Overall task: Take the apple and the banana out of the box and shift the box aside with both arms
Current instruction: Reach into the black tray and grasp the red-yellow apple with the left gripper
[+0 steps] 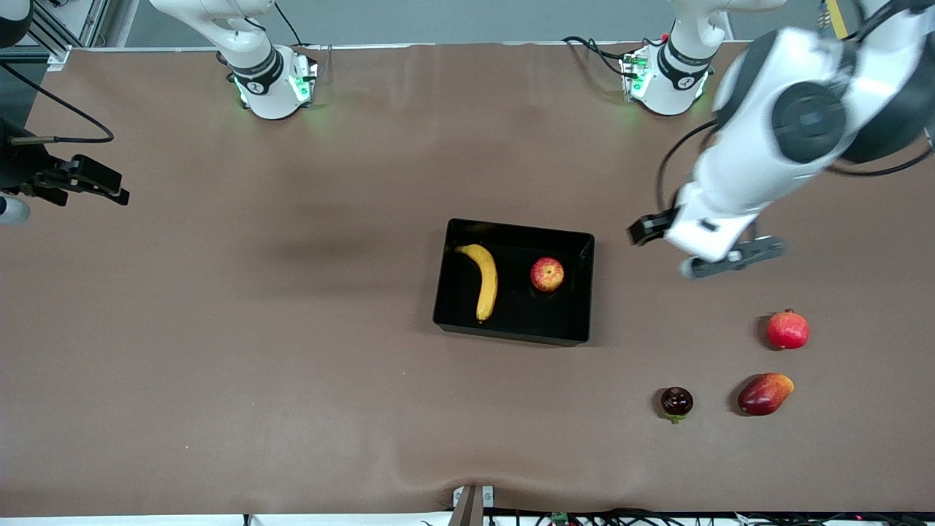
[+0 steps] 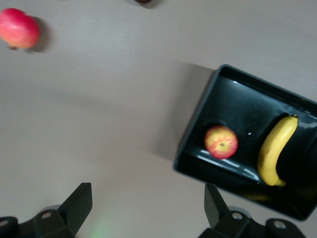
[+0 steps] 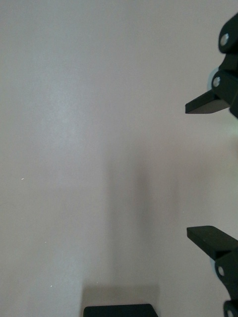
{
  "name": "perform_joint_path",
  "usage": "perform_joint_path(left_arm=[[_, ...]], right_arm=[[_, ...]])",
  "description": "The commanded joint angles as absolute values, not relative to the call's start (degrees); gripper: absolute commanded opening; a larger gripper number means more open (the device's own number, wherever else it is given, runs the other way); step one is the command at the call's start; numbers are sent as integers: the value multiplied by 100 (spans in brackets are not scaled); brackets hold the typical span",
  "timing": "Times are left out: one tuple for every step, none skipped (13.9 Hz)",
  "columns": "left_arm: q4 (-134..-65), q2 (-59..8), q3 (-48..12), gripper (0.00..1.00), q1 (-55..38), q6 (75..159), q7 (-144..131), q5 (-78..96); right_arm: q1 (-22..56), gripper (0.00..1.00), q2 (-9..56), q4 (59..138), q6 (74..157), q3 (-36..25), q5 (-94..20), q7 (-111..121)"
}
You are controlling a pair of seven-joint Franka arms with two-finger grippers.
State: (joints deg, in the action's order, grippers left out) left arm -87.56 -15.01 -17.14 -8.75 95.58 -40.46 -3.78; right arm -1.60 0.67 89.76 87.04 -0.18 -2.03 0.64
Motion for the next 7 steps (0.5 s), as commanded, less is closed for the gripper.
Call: perform_joint_path(left_arm=[[-9000, -1493, -1723, 100, -1080, 9896, -4507, -483], [-9009, -1607, -1723, 100, -1203, 10001, -4674, -483], [-9070, -1678, -1723, 100, -1282, 10202, -4867, -483], [-9096, -1774, -1723, 100, -1353, 10343, -5191, -449], [-9105, -1932, -1723, 100, -1458, 10432, -5629, -466], [-9123, -2073, -1723, 100, -1572, 10511, -5964, -509], [-9193, -2126, -1714, 100, -1660, 10616, -6142, -518]], right_arm=[[-149, 100, 26, 8956, 8648, -35, -264, 44], [-149, 100, 26, 8956, 8648, -35, -264, 53], [-149, 100, 26, 8956, 8648, -35, -264, 35], [-149, 100, 26, 8965, 8640, -35, -264, 35], [-149, 100, 26, 8965, 8648, -35, -272, 35], [-149, 100, 26, 8965, 8648, -35, -264, 26], [-149, 100, 26, 8965, 8648, -35, -272, 26]])
